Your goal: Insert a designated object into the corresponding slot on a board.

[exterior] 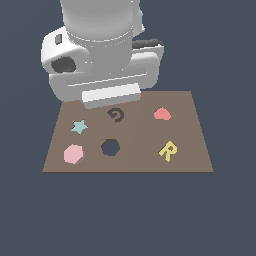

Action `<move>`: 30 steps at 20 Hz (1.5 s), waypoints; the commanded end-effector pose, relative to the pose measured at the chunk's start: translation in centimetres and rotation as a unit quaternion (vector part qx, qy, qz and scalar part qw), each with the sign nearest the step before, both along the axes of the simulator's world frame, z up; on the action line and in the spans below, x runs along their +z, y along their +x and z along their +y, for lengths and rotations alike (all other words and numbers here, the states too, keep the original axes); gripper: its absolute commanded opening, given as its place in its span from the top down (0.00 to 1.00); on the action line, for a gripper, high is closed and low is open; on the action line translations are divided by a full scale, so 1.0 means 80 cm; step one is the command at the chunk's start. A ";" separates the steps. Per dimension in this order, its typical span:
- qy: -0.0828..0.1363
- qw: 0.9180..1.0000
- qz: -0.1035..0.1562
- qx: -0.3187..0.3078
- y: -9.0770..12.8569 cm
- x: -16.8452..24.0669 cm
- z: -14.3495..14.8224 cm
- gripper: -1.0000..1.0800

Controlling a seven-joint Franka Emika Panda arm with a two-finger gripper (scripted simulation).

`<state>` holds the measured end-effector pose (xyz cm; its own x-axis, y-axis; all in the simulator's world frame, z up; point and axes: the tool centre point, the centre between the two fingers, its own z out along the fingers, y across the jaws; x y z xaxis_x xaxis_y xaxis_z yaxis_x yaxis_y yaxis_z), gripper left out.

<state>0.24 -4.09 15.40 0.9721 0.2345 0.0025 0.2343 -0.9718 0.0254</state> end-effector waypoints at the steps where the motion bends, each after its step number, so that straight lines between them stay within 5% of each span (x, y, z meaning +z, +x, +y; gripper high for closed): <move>1: 0.000 1.000 0.001 0.030 0.001 -0.007 -0.011 0.04; 8: 0.002 0.991 0.002 0.132 0.011 -0.030 -0.046 0.04; 14: 0.004 0.974 0.004 0.225 0.026 -0.052 -0.076 0.04; 30: 0.007 0.892 0.008 0.452 0.089 -0.107 -0.134 0.04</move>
<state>6.90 -14.57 7.15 0.4228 0.9062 -0.0009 0.9062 -0.4228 0.0050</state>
